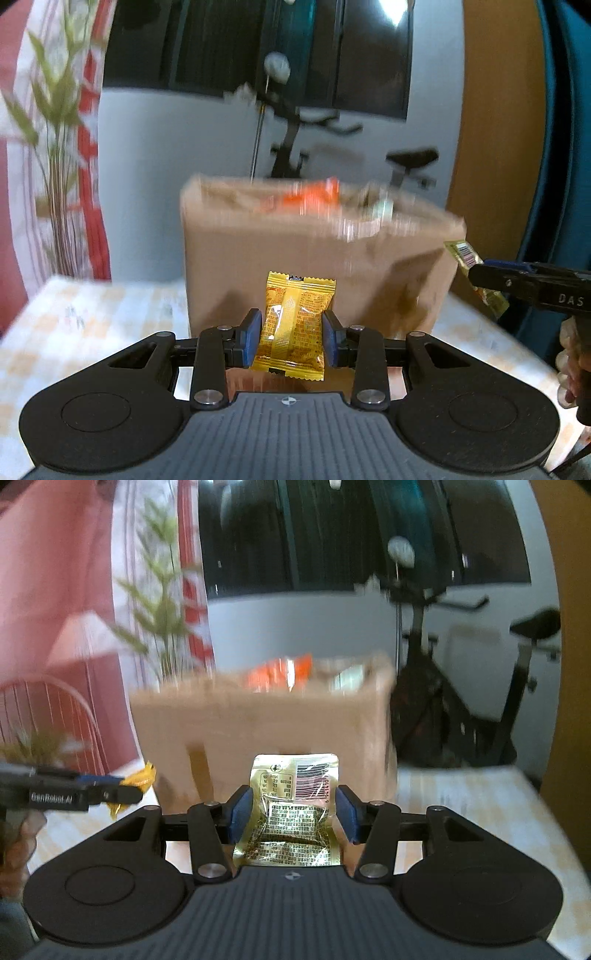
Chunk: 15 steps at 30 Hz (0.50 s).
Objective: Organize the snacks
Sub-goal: 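Drop the yellow candy into the paper bag with the left gripper while the right drops the gold packet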
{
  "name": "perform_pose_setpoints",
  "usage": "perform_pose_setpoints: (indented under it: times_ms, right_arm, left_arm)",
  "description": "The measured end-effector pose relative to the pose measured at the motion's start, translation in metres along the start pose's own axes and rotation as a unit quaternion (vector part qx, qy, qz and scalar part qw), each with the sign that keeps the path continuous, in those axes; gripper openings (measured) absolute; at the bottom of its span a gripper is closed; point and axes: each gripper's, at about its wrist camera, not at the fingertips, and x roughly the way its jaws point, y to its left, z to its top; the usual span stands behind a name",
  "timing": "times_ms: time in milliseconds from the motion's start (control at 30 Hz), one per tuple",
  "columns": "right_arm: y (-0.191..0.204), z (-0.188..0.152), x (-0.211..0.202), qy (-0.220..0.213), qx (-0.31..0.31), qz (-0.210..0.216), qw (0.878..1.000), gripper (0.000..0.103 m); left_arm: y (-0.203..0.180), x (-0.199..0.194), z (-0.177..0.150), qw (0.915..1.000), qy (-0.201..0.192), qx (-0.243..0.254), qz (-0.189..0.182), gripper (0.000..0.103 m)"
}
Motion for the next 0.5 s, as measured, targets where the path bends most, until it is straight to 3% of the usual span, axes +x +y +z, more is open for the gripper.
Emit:
perform_pose_setpoints:
  times_ms: [333,500]
  right_arm:
    - [-0.002,0.076,0.036,-0.063,-0.024,0.017,0.998,0.052]
    - [-0.009,0.095,0.074,-0.062,-0.022,0.011,0.998,0.052]
  left_arm:
    - [0.008,0.029,0.083,0.998,-0.06,-0.003,0.018,0.037]
    - [0.019,0.064,0.101,0.9983,-0.043,-0.018,0.035,0.037]
